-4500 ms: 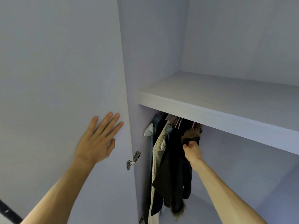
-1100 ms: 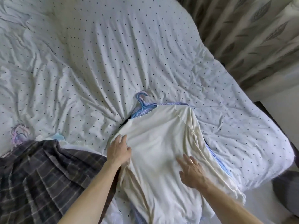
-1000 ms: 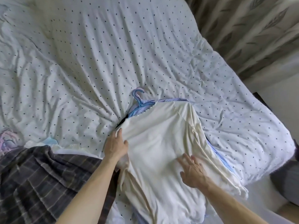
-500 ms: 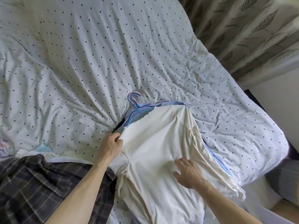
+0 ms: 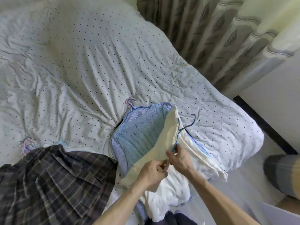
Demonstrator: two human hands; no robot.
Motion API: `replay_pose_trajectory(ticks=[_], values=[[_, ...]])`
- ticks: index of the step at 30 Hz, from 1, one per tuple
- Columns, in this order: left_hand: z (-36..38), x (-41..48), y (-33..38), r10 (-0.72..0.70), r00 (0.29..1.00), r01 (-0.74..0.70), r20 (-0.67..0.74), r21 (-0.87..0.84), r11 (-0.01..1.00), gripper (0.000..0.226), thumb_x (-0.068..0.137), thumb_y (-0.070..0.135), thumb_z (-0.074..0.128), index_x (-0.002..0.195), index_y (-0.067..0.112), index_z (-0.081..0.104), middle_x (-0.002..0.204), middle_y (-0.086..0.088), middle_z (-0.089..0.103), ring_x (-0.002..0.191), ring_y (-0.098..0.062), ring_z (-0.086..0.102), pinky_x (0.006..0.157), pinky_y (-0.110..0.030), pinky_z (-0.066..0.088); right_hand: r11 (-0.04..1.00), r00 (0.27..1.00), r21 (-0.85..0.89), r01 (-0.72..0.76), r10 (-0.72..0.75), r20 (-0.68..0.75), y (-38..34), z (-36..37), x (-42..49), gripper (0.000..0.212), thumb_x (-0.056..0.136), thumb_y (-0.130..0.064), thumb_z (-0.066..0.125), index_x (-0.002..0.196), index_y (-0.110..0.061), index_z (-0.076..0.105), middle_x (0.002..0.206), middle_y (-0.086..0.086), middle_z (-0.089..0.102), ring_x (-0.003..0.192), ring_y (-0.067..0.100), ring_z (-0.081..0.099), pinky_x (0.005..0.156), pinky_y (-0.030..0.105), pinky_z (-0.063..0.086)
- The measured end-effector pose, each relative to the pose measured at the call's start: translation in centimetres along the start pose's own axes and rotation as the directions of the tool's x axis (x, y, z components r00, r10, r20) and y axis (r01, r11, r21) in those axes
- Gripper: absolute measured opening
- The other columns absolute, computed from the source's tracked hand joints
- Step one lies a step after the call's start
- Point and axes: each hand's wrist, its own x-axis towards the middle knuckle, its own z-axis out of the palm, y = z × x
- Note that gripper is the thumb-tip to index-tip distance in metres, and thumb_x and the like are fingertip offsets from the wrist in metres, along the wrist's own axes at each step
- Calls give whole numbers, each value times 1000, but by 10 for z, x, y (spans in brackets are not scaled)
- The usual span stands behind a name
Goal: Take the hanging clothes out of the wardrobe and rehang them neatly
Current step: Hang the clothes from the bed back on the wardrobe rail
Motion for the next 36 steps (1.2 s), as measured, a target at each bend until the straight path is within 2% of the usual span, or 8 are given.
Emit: replay_pose_trajectory(ticks=[5, 10, 13, 18, 22, 28, 31, 36], values=[[22, -14, 64, 116, 992, -119, 40, 97, 988, 32, 85, 30, 61, 113, 36, 74, 105, 12, 74, 92, -5, 66, 89, -23, 52, 999, 998, -19, 51, -51, -45, 53, -78, -60, 15, 94, -20, 58, 87, -11, 49, 76, 3, 62, 53, 15, 66, 55, 28, 48], [33, -13, 160, 491, 857, -390, -153, 431, 814, 52, 95, 33, 59, 145, 27, 46, 139, 3, 52, 121, -15, 52, 106, -33, 44, 983, 977, -154, 100, -126, -169, 121, -169, -143, 15, 95, -29, 59, 86, -27, 47, 71, -4, 60, 66, 23, 59, 65, 35, 47], [71, -23, 232, 741, 672, -589, -3, 605, 537, 66, 93, 48, 55, 151, 26, 35, 152, 1, 41, 138, -16, 39, 117, -37, 29, 975, 923, -174, 138, -191, -335, 158, -224, -206, 6, 94, -31, 62, 96, -30, 56, 75, -7, 60, 67, 17, 52, 63, 32, 38], [203, -74, 345, 957, 230, -874, 176, 470, 124, 39, 95, 46, 57, 121, 18, 68, 123, 0, 66, 117, -20, 59, 105, -36, 43, 988, 810, 4, 156, -125, -573, 224, -301, -314, 5, 92, -26, 66, 91, -26, 61, 62, -20, 55, 60, 5, 50, 54, 20, 37], [306, -127, 410, 957, 161, -957, 242, 276, 91, 27, 96, 44, 56, 100, 24, 72, 90, 9, 67, 82, -14, 61, 80, -37, 50, 979, 684, 154, 130, 24, -729, 285, -332, -401, 9, 90, -23, 69, 86, -29, 64, 59, -19, 54, 54, 7, 44, 52, 18, 37], [431, -203, 445, 790, 110, -989, 603, -13, 147, 13, 92, 40, 62, 93, 30, 69, 88, 12, 65, 81, -7, 57, 77, -34, 50, 944, 461, 325, -59, 315, -830, 379, -322, -521, 9, 84, -33, 71, 84, -41, 66, 67, -15, 62, 61, 5, 52, 61, 21, 42], [486, -231, 448, 692, 36, -987, 721, -85, 140, 3, 94, 32, 66, 96, 33, 68, 80, 21, 64, 86, -4, 58, 81, -29, 49, 897, 299, 377, -229, 433, -850, 419, -298, -572, 14, 86, -37, 68, 98, -46, 67, 91, -32, 64, 89, 2, 49, 79, 12, 36], [563, -264, 460, 596, -70, -975, 800, -181, 128, 3, 94, 37, 64, 94, 40, 65, 93, 13, 69, 83, 2, 59, 75, -24, 49, 624, -6, 569, -535, 671, -741, 466, -249, -639, 47, 94, -41, 55, 141, -44, 47, 142, -27, 44, 131, 11, 23, 107, 34, 30]])
